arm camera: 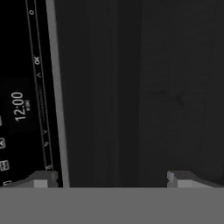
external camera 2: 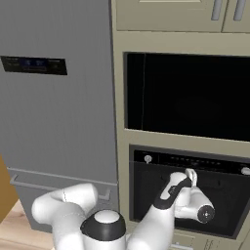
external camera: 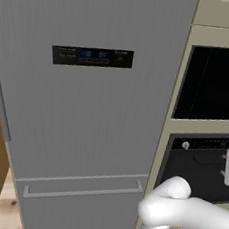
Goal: Take the fish from the oven and place it on the plate on the counter.
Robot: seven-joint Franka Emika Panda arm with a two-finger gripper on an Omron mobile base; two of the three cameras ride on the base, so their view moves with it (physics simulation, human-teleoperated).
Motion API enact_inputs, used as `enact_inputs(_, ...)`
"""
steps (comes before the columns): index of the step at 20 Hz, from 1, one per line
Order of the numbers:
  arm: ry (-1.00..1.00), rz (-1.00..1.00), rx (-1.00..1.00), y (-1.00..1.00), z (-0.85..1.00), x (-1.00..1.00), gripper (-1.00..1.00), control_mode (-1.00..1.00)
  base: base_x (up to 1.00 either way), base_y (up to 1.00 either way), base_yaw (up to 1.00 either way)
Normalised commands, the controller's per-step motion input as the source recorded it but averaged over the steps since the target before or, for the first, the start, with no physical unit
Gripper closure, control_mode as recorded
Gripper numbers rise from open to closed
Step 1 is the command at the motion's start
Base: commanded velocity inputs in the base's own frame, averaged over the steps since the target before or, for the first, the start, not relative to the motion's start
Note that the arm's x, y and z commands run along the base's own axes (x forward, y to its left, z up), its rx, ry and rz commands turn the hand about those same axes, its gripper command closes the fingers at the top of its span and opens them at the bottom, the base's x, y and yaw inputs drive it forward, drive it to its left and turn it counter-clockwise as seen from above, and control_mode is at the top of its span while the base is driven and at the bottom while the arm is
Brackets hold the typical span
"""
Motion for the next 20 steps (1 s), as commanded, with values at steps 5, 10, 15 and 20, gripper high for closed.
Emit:
enact_inputs(5,-0.01,0.0,0.0,0.0,-0.34,0.16,-1.0,-1.0,0.0,0.0,0.0)
enact_inputs(10,-0.06,0.0,0.0,-0.01,-0.28,0.23,-1.0,-1.0,0.0,0.0,0.0)
enact_inputs(15,-0.05,0.0,0.01,-0.02,-0.2,0.19,-1.0,-1.0,0.0,0.0,0.0)
enact_inputs(20,-0.01,0.0,0.0,-0.01,-0.05,0.35,-1.0,-1.0,0.0,0.0,0.0)
